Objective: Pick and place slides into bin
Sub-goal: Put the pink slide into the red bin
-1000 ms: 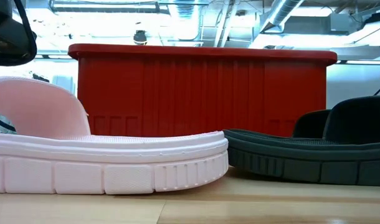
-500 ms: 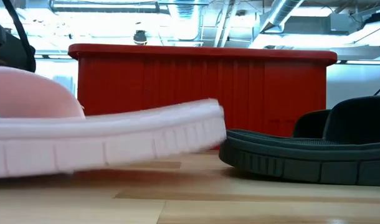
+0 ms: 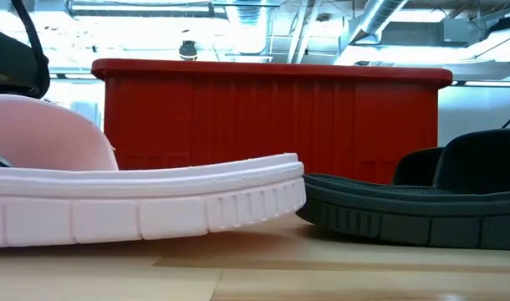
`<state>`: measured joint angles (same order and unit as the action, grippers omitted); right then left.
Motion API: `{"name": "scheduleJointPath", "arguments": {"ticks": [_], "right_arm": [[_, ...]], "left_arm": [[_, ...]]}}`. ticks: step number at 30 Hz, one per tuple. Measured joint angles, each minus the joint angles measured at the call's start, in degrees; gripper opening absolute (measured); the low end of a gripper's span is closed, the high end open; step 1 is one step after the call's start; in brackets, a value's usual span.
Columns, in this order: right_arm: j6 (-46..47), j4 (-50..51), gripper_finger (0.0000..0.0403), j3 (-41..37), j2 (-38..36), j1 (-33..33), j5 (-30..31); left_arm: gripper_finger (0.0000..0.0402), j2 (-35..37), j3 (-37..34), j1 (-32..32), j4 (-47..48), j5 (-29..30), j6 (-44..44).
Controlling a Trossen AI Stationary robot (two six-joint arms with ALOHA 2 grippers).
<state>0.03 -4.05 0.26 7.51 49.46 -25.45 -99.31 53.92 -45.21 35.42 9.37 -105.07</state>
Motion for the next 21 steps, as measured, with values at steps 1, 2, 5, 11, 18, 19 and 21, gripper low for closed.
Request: {"name": "scheduleJointPath", "arguments": {"ticks": [1,2,5,11,18,19,21], "right_arm": [[-0.01,0.0,0.0166,0.0,0.0,0.0,0.0],[-0.01,0.0,0.0166,0.0,0.0,0.01,0.0],[-0.02,0.0,0.0166,0.01,0.0,0.0,0.0],[-0.02,0.0,0.0166,0.0,0.0,0.0,0.01],[-0.01,0.0,0.0166,0.01,0.0,0.0,0.0],[-0.02,0.0,0.0166,0.01,0.0,0.01,0.0],[-0.01,-0.01,0.0166,-0.01,0.0,0.0,0.0]], "left_arm": [[0.0006,0.36,0.4,-0.18,0.49,0.0,0.25],[0.0005,0.77,0.77,-0.26,0.9,0.03,0.58],[0.0003,2.47,1.15,-0.47,-0.23,0.35,1.15],[0.0001,7.36,1.37,-1.5,0.48,1.69,1.47],[0.0,13.61,1.37,-2.91,0.86,6.95,-0.03],[0.0,14.69,1.37,-3.2,0.84,8.58,-0.26],[0.0,16.66,1.37,-3.39,0.76,11.73,-0.67]]}}
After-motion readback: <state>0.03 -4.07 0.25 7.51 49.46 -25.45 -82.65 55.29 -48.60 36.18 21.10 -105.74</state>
